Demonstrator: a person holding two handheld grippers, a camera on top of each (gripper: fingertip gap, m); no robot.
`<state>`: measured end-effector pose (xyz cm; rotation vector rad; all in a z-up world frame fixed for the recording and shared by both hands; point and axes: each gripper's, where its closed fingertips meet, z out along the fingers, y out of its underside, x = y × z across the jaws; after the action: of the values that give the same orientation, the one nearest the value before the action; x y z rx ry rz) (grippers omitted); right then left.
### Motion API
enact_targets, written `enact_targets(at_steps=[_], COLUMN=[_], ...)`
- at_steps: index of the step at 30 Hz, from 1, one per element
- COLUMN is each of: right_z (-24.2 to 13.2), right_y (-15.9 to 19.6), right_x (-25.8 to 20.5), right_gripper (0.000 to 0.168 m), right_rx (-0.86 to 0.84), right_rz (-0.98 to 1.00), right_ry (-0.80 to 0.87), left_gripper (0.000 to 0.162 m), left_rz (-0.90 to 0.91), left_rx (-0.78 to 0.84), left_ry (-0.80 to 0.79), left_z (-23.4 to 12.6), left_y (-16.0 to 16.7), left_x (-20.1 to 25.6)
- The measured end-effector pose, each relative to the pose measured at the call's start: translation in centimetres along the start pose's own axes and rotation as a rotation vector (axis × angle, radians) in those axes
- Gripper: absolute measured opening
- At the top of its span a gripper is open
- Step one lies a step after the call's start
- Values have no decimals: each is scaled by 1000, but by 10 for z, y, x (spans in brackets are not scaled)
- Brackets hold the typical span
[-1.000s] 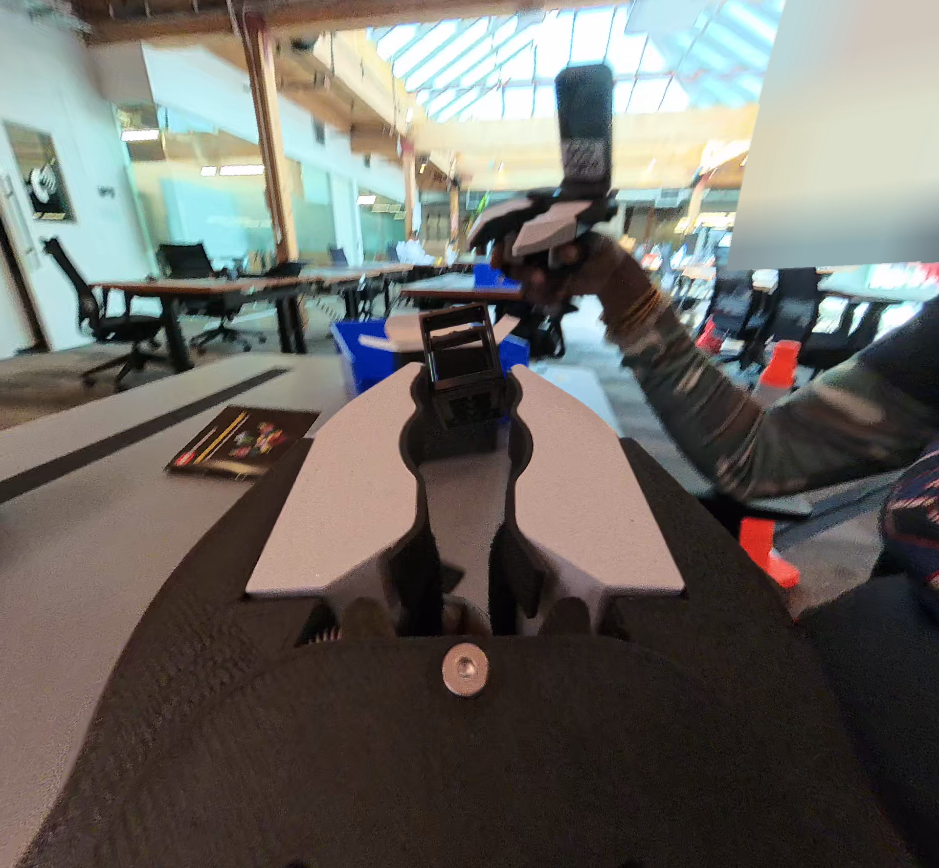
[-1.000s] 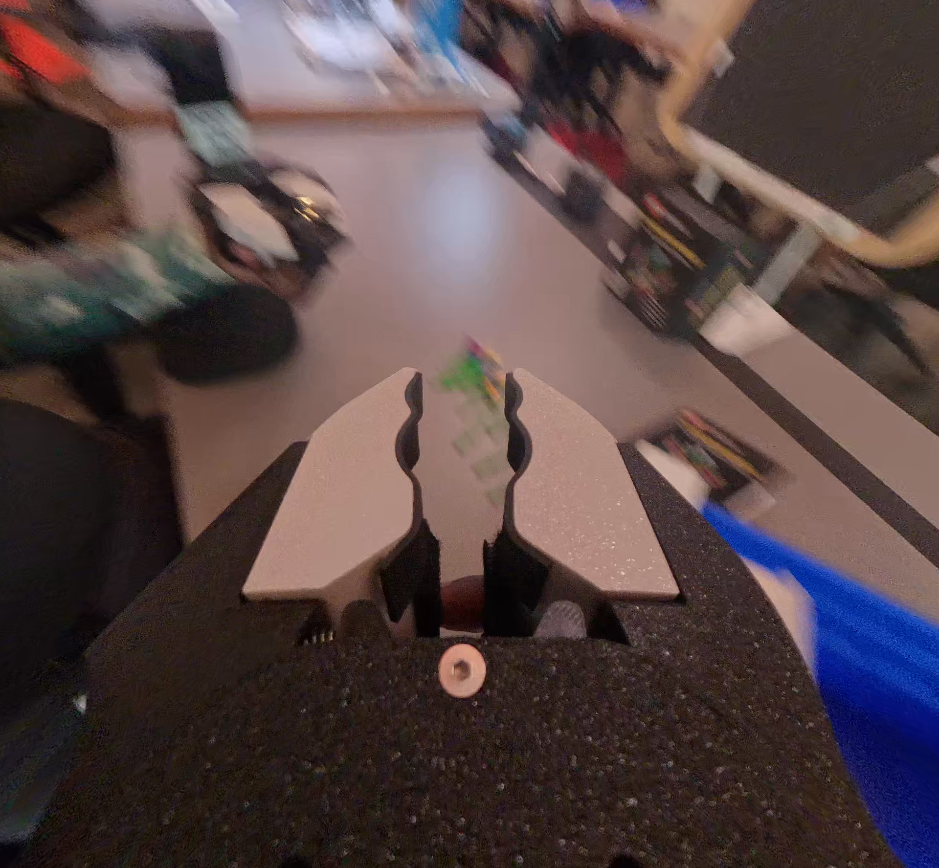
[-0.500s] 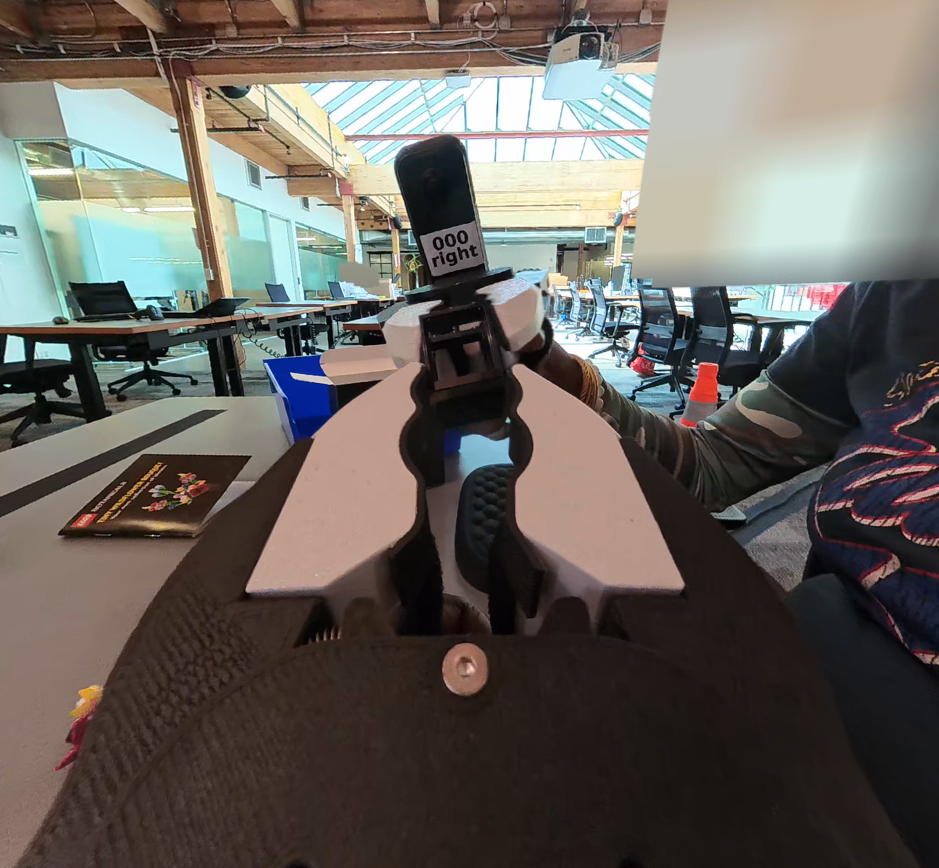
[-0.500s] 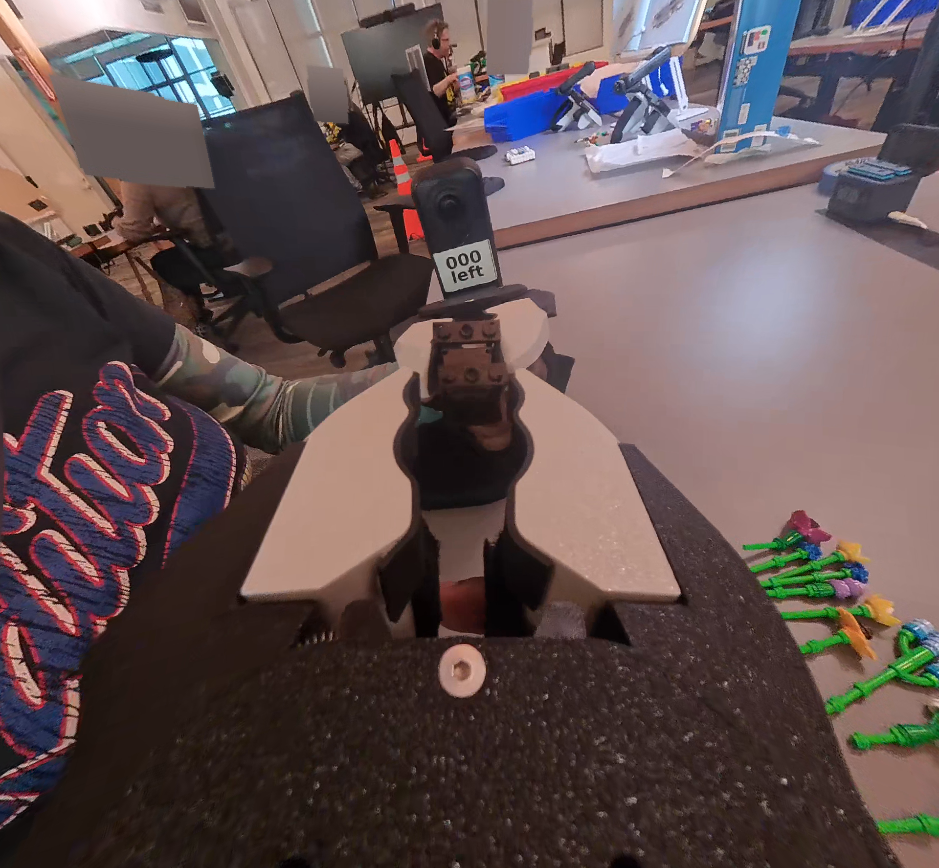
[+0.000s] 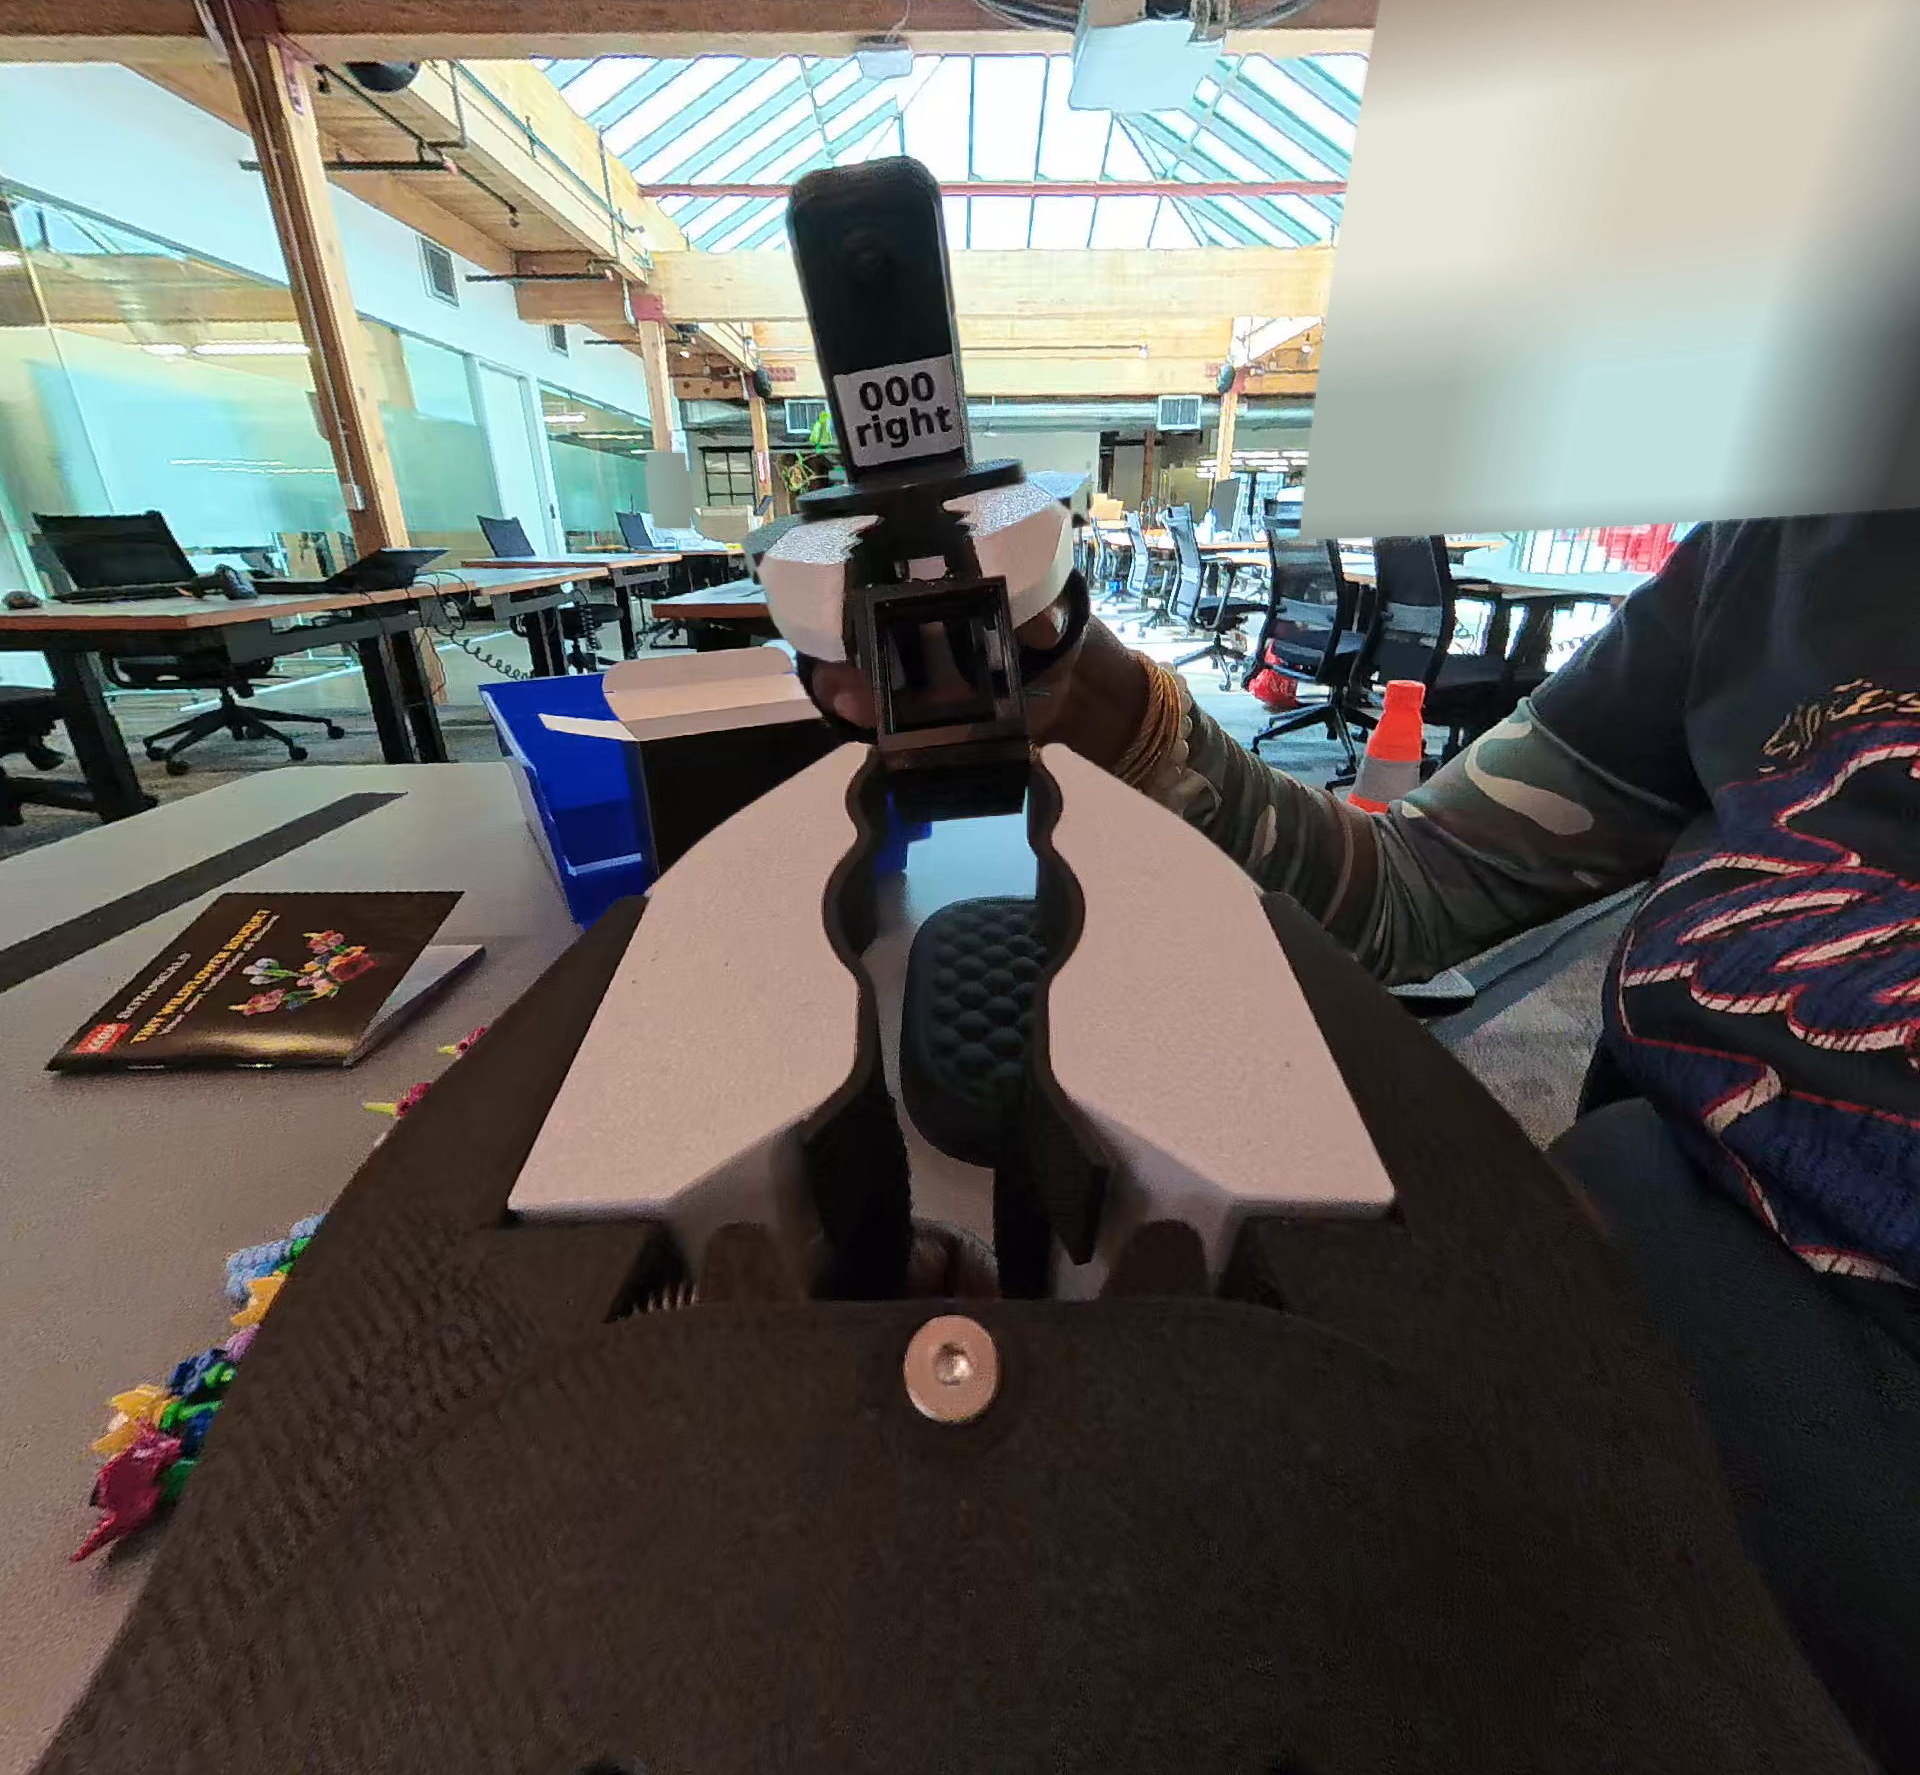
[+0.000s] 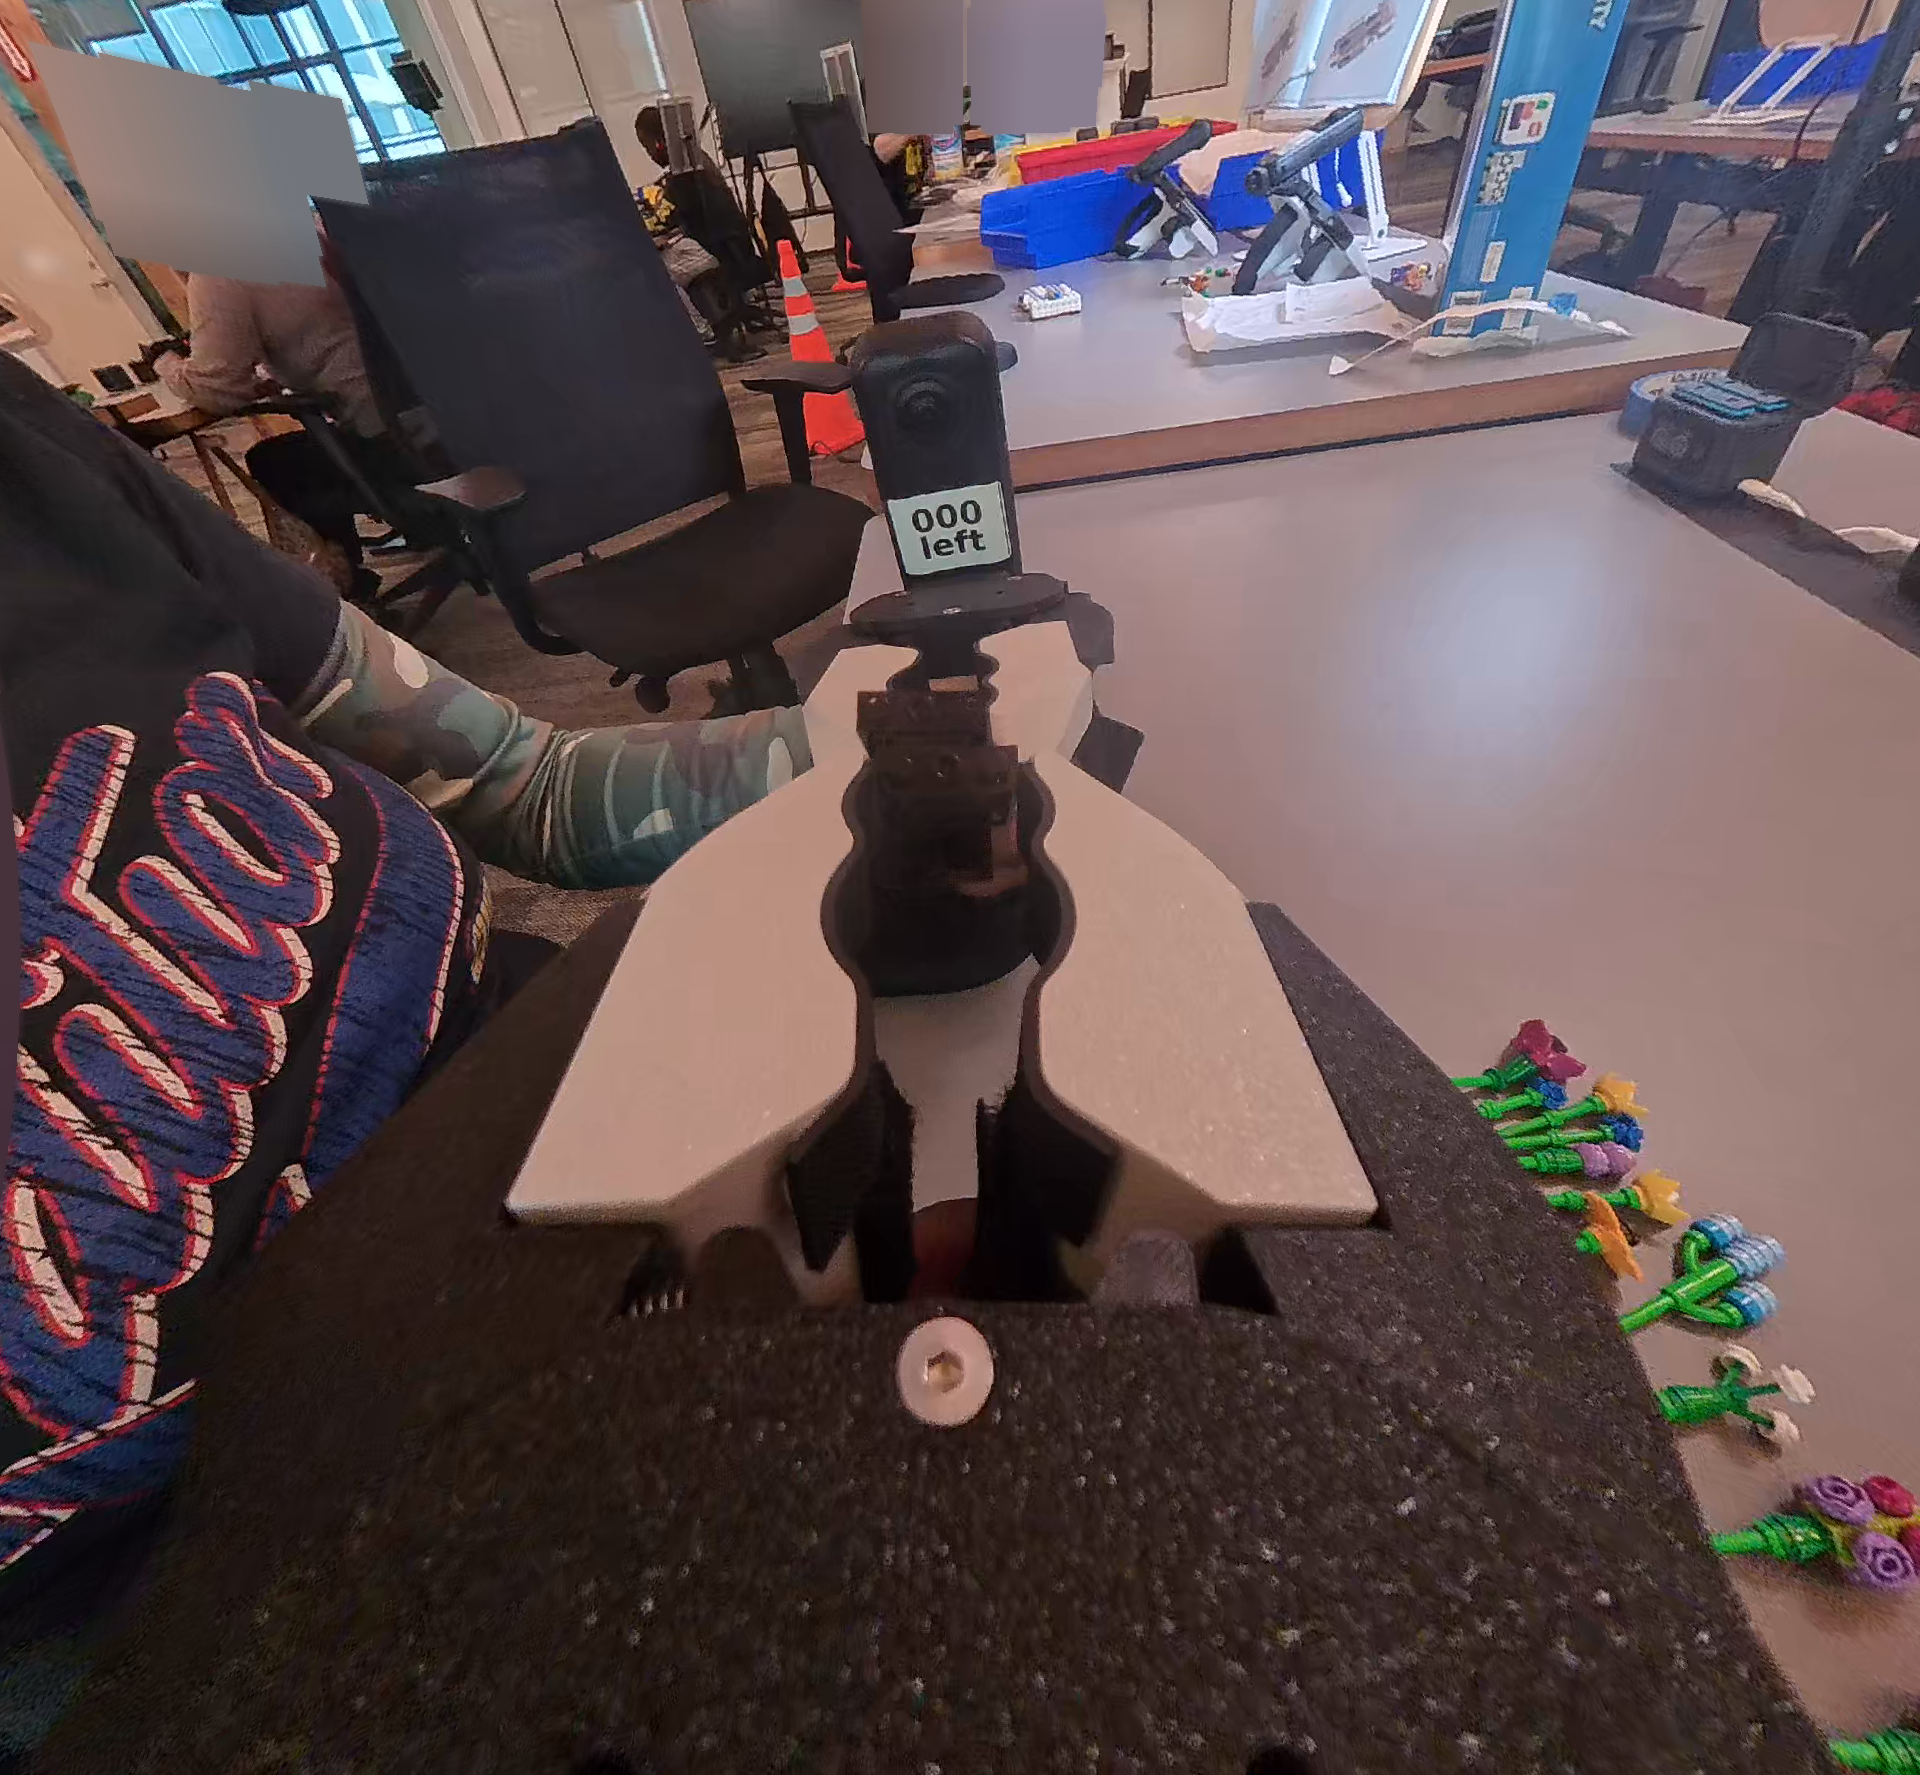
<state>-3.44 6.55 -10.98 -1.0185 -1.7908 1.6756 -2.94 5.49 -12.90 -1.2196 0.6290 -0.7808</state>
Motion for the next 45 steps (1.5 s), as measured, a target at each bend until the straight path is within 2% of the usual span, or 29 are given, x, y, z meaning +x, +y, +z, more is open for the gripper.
enact_targets(at_steps=[1, 5, 8, 11, 14, 17, 26, 35, 37, 41, 45], right_z=[-2, -29, -78, -148, -205, -228, -226, -221, -196, -108, -41], right_y=[-1, -14, -22, -24, -6, 15, 43, 37, 23, 1, 12], right_x=[0, 8, 30, 51, 66, 78, 88, 83, 71, 15, -15], right_gripper=[25, 25, 25, 25, 26, 26, 26, 31, 34, 42, 43], right_rx=[3, 6, -51, -124, -222, -297, -417, -410, -358, -246, -265], right_rz=[-3, -41, -103, -125, -49, 28, 104, 59, -26, -276, -296], right_ry=[5, 118, 406, 751, 973, 1048, 1012, 980, 855, 389, 128], left_gripper=[26, 26, 26, 26, 26, 26, 26, 26, 26, 26, 26], left_rz=[-4, -11, -10, 2, 21, 29, 43, 59, 59, 66, 78], left_rx=[9, 35, 36, -10, -43, -68, -111, -149, -156, -172, -193], left_ry=[-5, -49, -66, -87, -84, -86, -92, -98, -90, -60, -35], left_z=[-1, -6, -7, -5, -2, -1, 0, 1, 2, 4, 5], left_y=[-2, -6, -5, 3, 8, 12, 19, 26, 27, 30, 34], left_x=[-1, -10, -12, -15, -14, -14, -15, -15, -14, -9, -4])
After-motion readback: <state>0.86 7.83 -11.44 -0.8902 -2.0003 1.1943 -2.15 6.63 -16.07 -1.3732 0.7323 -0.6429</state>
